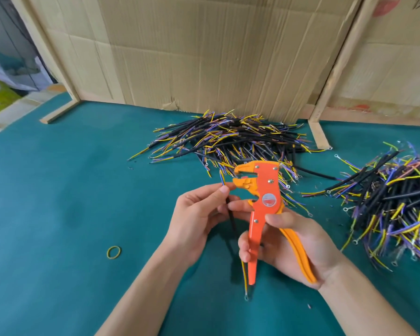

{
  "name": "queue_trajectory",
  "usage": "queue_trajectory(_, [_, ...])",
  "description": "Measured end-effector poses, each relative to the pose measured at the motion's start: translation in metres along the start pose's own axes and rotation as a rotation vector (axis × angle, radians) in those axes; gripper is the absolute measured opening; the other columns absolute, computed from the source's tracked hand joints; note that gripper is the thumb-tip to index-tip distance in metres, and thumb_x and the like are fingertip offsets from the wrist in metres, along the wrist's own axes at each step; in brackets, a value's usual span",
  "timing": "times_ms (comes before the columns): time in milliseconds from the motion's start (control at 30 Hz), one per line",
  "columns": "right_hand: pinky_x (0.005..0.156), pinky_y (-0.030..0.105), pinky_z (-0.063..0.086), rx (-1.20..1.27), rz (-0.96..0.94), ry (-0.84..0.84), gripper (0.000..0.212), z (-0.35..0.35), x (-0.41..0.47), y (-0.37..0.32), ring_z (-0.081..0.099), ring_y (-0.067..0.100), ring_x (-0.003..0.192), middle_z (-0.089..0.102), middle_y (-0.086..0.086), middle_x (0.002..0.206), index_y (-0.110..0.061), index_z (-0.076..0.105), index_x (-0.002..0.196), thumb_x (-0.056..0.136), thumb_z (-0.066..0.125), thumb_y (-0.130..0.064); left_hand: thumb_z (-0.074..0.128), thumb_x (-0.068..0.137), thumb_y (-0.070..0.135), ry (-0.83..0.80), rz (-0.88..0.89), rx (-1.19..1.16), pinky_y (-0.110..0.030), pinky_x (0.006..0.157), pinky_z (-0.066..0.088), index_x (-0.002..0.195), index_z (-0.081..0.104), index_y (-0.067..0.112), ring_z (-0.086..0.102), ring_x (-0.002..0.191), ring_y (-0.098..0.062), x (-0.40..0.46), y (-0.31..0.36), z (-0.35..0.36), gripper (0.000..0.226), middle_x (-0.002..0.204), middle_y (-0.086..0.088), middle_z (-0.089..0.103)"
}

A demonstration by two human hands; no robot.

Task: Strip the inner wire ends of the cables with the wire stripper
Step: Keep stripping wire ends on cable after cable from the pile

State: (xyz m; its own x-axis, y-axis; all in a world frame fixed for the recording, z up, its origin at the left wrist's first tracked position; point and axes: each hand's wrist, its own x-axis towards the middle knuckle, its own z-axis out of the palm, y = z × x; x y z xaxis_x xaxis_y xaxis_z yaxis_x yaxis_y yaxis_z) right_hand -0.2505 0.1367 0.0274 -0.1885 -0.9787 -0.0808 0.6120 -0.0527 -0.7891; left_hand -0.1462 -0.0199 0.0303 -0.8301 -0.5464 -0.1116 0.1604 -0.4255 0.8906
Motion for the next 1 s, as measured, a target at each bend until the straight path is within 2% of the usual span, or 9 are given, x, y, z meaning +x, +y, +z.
queue_trajectory(100, [0.074,0.044,0.054,-0.019,-0.060,0.088,0.074,-0.003,0.000,-0.005,0.064,0.033,0.077,0.058,0.027,0.138,0.003,0.060,0.133,0.072,0.084,-0.031,0.072,0.082,0.020,0.071,0.020,0.023,-0.030,0.070,0.058,0.098,0.078,0.005,0.072,0.081,-0.029,0.001,-0.004,-0.002,0.023,0.087,-0.021,0.073])
queue_trajectory(233, [0.069,0.043,0.055,-0.019,-0.141,0.213,0.085,-0.008,-0.002,-0.011,0.063,0.034,0.075,0.061,0.023,0.129,0.006,0.061,0.130,0.060,0.092,-0.031,0.078,0.073,0.019,0.070,0.067,0.068,-0.027,0.061,0.056,0.093,0.079,0.009,0.070,0.071,-0.022,0.003,-0.009,-0.004,0.023,0.075,-0.015,0.070])
queue_trajectory(367, [0.071,0.044,0.055,-0.029,-0.148,0.208,0.077,-0.009,-0.001,-0.012,0.063,0.035,0.077,0.059,0.023,0.139,0.007,0.059,0.132,0.066,0.086,-0.023,0.082,0.069,0.023,0.001,0.098,0.227,-0.026,0.060,0.055,0.089,0.078,0.019,0.071,0.072,-0.022,0.002,-0.014,-0.002,0.020,0.070,-0.011,0.068])
queue_trajectory(433, [0.071,0.044,0.055,-0.022,-0.145,0.201,0.065,-0.009,0.001,-0.010,0.063,0.035,0.077,0.060,0.023,0.137,0.006,0.061,0.131,0.073,0.075,-0.020,0.082,0.069,0.023,-0.012,0.110,0.275,-0.024,0.060,0.054,0.089,0.077,0.017,0.070,0.070,-0.019,0.003,-0.015,-0.003,0.021,0.069,-0.010,0.069])
queue_trajectory(500, [0.071,0.044,0.055,-0.012,-0.150,0.198,0.063,-0.008,0.003,-0.008,0.063,0.034,0.077,0.060,0.021,0.138,0.005,0.061,0.132,0.075,0.071,-0.020,0.083,0.071,0.021,-0.015,0.117,0.312,-0.024,0.060,0.054,0.090,0.075,0.014,0.067,0.064,-0.018,0.003,-0.016,-0.003,0.021,0.070,-0.012,0.070])
queue_trajectory(600, [0.073,0.044,0.054,-0.016,-0.160,0.182,0.065,-0.008,0.003,-0.009,0.062,0.033,0.079,0.058,0.018,0.143,0.004,0.057,0.136,0.077,0.070,-0.019,0.082,0.079,0.011,-0.032,0.128,0.402,-0.028,0.063,0.053,0.089,0.072,0.016,0.060,0.058,-0.020,0.005,-0.017,-0.005,0.016,0.072,-0.014,0.071])
queue_trajectory(767, [0.073,0.044,0.053,-0.056,-0.164,0.162,0.078,-0.011,0.003,-0.010,0.063,0.033,0.078,0.057,0.017,0.144,0.004,0.057,0.136,0.070,0.085,-0.025,0.082,0.082,0.009,-0.042,0.143,0.469,-0.030,0.065,0.052,0.087,0.070,0.022,0.058,0.056,-0.021,0.006,-0.017,-0.009,0.018,0.078,-0.023,0.070])
queue_trajectory(900, [0.072,0.045,0.053,-0.050,-0.154,0.179,0.063,-0.012,0.003,-0.009,0.063,0.035,0.078,0.058,0.018,0.143,0.004,0.058,0.135,0.077,0.070,-0.018,0.080,0.084,0.010,-0.052,0.150,0.487,-0.032,0.066,0.051,0.087,0.069,0.024,0.056,0.057,-0.021,0.006,-0.017,-0.010,0.018,0.076,-0.021,0.070])
queue_trajectory(1000, [0.071,0.045,0.053,-0.050,-0.157,0.187,0.061,-0.011,0.004,-0.009,0.063,0.035,0.078,0.059,0.018,0.142,0.004,0.059,0.133,0.077,0.070,-0.018,0.078,0.087,0.014,-0.042,0.147,0.493,-0.029,0.064,0.049,0.089,0.069,0.023,0.054,0.056,-0.020,0.008,-0.018,-0.012,0.013,0.073,-0.015,0.070])
